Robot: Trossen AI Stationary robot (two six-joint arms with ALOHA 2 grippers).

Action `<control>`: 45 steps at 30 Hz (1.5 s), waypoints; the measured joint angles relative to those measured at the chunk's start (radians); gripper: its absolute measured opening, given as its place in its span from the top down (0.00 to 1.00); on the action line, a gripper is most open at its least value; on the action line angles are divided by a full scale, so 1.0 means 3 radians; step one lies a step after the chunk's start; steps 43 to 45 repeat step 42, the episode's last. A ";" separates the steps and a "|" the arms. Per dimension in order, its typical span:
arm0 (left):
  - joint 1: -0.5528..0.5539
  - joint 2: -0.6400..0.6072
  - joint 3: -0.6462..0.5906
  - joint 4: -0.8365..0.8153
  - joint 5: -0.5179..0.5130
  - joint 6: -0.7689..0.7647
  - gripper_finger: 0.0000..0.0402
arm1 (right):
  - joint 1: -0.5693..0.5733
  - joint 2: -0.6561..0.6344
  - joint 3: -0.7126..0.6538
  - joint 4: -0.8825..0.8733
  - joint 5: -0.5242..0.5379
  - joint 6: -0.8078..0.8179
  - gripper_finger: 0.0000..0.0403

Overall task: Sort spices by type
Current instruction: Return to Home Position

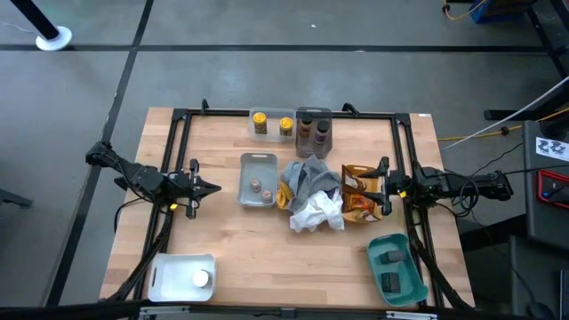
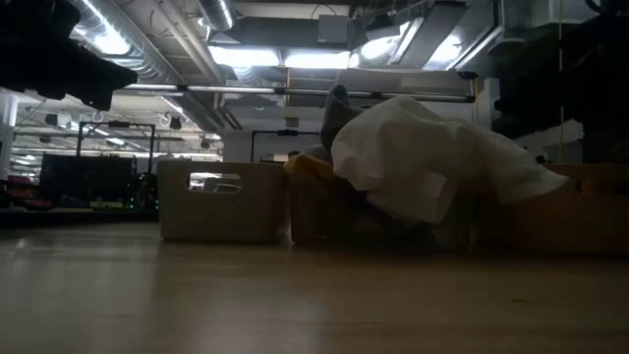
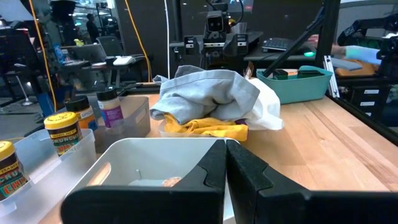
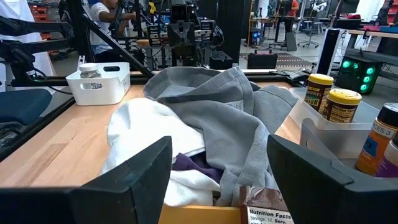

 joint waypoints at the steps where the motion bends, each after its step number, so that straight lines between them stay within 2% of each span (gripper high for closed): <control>1: 0.0000 0.0000 0.0000 0.0001 0.0000 0.0000 0.99 | 0.0000 0.0000 0.0000 0.0000 0.0000 0.0000 0.35; 45: 0.0000 0.0000 0.0000 0.0000 0.0000 -0.0001 0.99 | 0.0000 0.0053 -0.0003 -0.0004 -0.0001 0.0000 0.35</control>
